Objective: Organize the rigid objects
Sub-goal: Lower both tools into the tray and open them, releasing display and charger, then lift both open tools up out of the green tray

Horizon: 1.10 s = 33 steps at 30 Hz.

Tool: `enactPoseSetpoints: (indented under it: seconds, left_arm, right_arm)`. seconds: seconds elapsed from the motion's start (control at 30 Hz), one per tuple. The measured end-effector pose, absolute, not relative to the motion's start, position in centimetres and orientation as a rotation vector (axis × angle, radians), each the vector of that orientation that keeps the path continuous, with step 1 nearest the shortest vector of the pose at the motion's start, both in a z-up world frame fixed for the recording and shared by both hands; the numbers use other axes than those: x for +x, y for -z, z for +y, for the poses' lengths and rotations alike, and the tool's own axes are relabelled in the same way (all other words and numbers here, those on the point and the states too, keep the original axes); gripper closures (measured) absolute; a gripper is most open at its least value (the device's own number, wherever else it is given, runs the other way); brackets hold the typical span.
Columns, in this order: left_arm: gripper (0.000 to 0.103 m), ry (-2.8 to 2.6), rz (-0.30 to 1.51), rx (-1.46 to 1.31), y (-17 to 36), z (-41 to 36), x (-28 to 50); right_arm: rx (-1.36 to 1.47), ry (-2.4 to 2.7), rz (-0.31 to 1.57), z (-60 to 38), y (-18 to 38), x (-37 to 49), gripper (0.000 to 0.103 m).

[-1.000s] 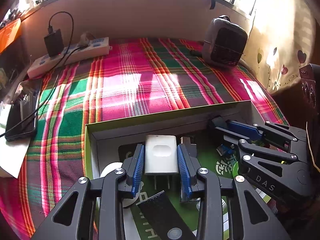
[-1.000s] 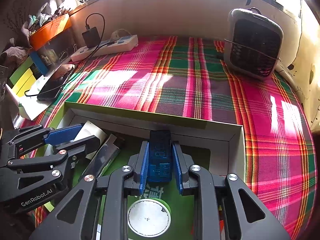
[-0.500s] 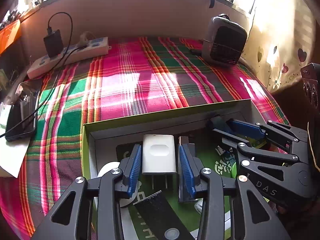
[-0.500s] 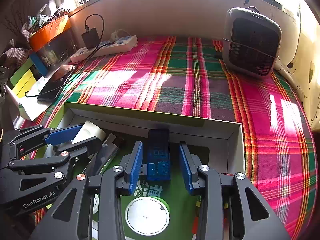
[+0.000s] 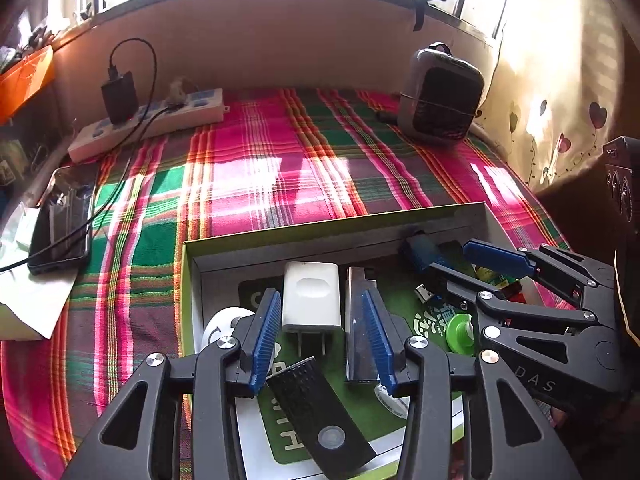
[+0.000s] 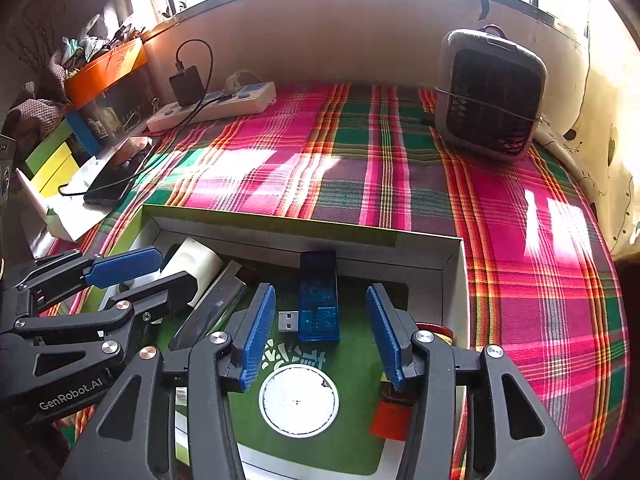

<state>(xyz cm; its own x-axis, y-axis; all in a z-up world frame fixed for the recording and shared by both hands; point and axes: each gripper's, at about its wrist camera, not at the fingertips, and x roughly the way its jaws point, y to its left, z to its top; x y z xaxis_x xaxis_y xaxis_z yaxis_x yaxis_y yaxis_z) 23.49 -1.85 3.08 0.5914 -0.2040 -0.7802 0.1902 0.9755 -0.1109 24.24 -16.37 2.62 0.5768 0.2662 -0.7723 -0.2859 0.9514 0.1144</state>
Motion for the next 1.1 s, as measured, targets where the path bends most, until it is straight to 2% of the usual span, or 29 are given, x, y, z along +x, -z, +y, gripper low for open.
enactPoseSetpoints:
  seconds: [0.17, 0.4, 1.1]
  left_arm:
    - [0.061, 0.164, 0.849, 0.095, -4.0, -2.5, 22.1]
    - [0.061, 0.187, 0.84, 0.072, -4.7, -2.4, 20.5]
    - [0.061, 0.175, 0.782, 0.046, -6.1, -2.2, 15.3]
  right_arm:
    - [-0.027, -0.313, 0.883, -16.6, -3.2, 23.4, 0.053]
    - [-0.031, -0.303, 0.858, -16.9, -4.0, 22.1, 0.05]
    - [-0.006, -0.287, 0.8, -18.6, -5.9, 17.8, 0.049]
